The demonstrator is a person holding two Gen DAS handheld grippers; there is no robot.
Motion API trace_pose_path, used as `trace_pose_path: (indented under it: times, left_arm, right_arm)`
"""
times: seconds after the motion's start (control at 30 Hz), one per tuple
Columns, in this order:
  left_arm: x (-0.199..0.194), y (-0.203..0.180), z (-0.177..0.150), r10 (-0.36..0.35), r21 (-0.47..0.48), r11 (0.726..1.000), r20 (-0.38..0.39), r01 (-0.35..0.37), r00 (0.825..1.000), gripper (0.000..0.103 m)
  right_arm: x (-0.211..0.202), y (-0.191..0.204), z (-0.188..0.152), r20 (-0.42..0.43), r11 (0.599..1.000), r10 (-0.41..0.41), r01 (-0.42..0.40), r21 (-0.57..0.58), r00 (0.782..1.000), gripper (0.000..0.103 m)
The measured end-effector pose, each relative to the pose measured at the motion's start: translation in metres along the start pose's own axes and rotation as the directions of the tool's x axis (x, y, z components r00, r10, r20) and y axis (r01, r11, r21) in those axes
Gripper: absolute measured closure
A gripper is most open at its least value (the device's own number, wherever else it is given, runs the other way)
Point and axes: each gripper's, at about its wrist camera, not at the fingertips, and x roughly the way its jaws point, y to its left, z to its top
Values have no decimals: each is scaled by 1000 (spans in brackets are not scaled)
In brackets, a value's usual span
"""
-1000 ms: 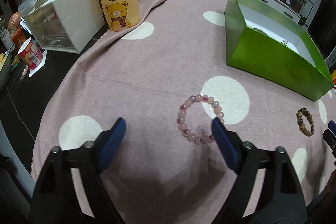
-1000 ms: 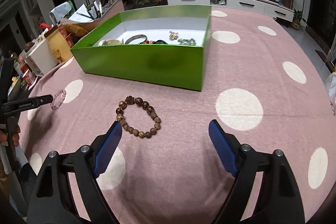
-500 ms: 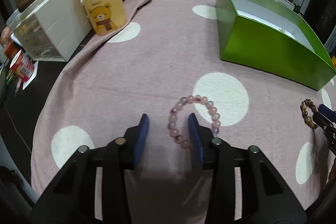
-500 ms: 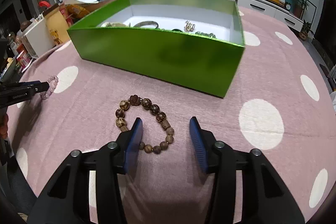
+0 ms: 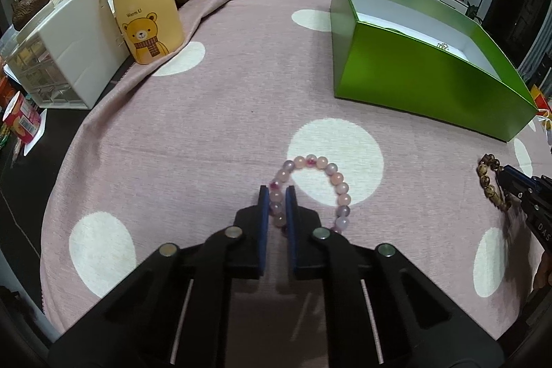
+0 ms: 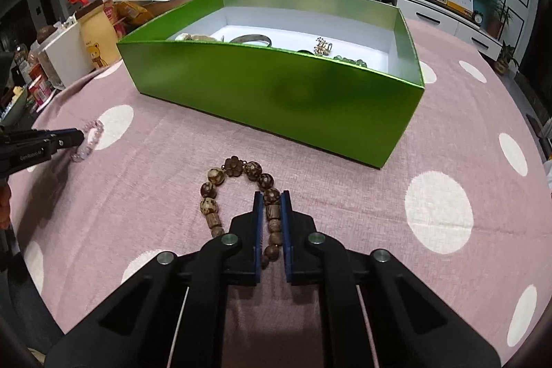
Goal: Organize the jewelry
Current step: 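Carry both bead bracelets into the green box and open both tools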
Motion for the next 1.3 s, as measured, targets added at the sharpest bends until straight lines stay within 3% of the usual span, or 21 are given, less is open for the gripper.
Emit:
trace_pose_path:
  times: [0.43, 1.3]
  left_arm:
    - [-4, -11, -3, -30, 8, 1000, -9, 30, 1000, 96]
    - [-73, -62, 16, -157, 103, 984, 114, 145, 981, 96]
  right_arm:
    - [-21, -1, 5, 55, 1000, 20, -21, 20, 998, 94]
    - [-91, -22, 15, 230, 994, 31, -53, 92, 973, 94]
